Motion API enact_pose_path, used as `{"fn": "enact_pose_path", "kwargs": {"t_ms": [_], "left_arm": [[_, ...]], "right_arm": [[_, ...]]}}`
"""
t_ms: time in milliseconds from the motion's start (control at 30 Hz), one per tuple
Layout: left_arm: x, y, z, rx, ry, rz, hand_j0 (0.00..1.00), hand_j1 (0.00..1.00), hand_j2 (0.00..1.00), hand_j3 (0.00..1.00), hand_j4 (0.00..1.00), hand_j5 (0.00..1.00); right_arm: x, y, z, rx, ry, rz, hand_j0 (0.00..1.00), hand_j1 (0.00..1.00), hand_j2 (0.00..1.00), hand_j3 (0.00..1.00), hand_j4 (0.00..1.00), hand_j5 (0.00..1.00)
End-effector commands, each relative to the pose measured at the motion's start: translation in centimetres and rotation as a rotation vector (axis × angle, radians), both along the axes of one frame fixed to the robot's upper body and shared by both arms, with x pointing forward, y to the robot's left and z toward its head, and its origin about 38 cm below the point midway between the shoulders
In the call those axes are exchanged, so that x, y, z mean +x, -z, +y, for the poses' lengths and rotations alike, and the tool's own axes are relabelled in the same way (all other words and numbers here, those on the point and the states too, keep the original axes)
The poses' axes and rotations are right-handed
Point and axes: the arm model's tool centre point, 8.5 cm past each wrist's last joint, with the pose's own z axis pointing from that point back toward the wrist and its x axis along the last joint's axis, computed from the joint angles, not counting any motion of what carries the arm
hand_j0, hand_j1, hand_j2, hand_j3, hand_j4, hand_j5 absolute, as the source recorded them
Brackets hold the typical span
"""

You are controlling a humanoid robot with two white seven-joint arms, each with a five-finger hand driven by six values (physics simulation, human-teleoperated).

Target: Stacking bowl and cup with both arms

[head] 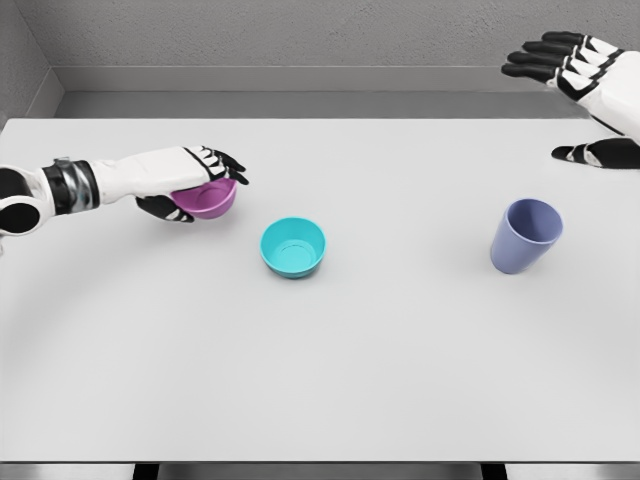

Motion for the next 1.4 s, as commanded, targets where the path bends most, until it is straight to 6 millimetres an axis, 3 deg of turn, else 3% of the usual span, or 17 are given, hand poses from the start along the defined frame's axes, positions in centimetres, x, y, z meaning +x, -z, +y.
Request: {"fn": "enact_pose_path", "kwargs": {"t_ms": [0,133,200,267,433,533,600,733,867,967,1133,1367], "left_arm": [[-0.1,-0.3,-0.4,-0.013,0.009,-0.005,0.77,0.77,0.77,0.77,0.77,0.77],[-0.3,-0.7,-1.3,-0.025,0.035,-0.016,0.77,0.77,0.77,0.77,0.77,0.77],[-0.5,-1.0,-1.9,-0.031,0.051,-0.022,0.77,0.77,0.77,0.77,0.77,0.77],[-0.5,-1.2,-2.1,-0.037,0.058,-0.028,0.77,0.77,0.77,0.77,0.77,0.77],[-1.1,-1.7,-3.3,-0.047,0.096,-0.041,0.77,0.77,0.77,0.77,0.77,0.77],[-1.3,-2.0,-4.0,-0.054,0.116,-0.047,0.77,0.77,0.77,0.77,0.77,0.77],[-1.3,-2.1,-4.1,-0.056,0.119,-0.049,0.77,0.77,0.77,0.77,0.77,0.77],[-1.8,-2.3,-4.8,-0.065,0.145,-0.054,0.77,0.77,0.77,0.77,0.77,0.77],[-2.4,-2.5,-5.7,-0.072,0.175,-0.059,0.77,0.77,0.77,0.77,0.77,0.77],[-3.0,-2.7,-6.4,-0.079,0.202,-0.065,0.77,0.77,0.77,0.77,0.77,0.77],[-3.3,-2.5,-7.3,-0.090,0.224,-0.064,0.77,0.77,0.77,0.77,0.77,0.77],[-4.0,-1.8,-8.3,-0.102,0.248,-0.049,0.77,0.77,0.77,0.77,0.77,0.77]], "right_arm": [[-0.4,-1.7,-1.3,-0.043,0.029,-0.024,1.00,1.00,1.00,1.00,1.00,1.00],[-0.8,-4.5,-2.3,-0.159,0.059,-0.053,1.00,1.00,1.00,1.00,1.00,1.00],[-0.8,-4.6,-2.3,-0.210,0.064,-0.033,1.00,1.00,1.00,1.00,1.00,1.00],[-1.2,-6.0,-3.1,-0.284,0.094,-0.042,1.00,1.00,1.00,1.00,1.00,1.00],[-1.4,-6.3,-4.0,-0.440,0.152,-0.048,1.00,1.00,1.00,1.00,1.00,1.00],[-1.1,-5.2,-3.6,-0.455,0.141,-0.021,1.00,1.00,1.00,1.00,1.00,1.00],[-0.5,-3.4,-2.6,-0.408,0.106,0.002,1.00,1.00,1.00,1.00,1.00,1.00],[0.4,-2.0,-0.7,-0.422,0.065,0.005,1.00,1.00,1.00,1.00,1.00,1.00],[1.3,-3.5,0.6,-0.504,0.071,-0.054,1.00,1.00,1.00,1.00,1.00,1.00],[2.1,-3.2,1.8,-0.602,0.067,-0.077,1.00,1.00,1.00,1.00,1.00,1.00],[2.1,-3.5,1.2,-0.666,0.098,-0.076,1.00,1.00,1.00,1.00,1.00,1.00],[2.9,0.1,1.1,-0.772,0.078,0.064,1.00,1.00,1.00,1.00,1.00,1.00]]}}
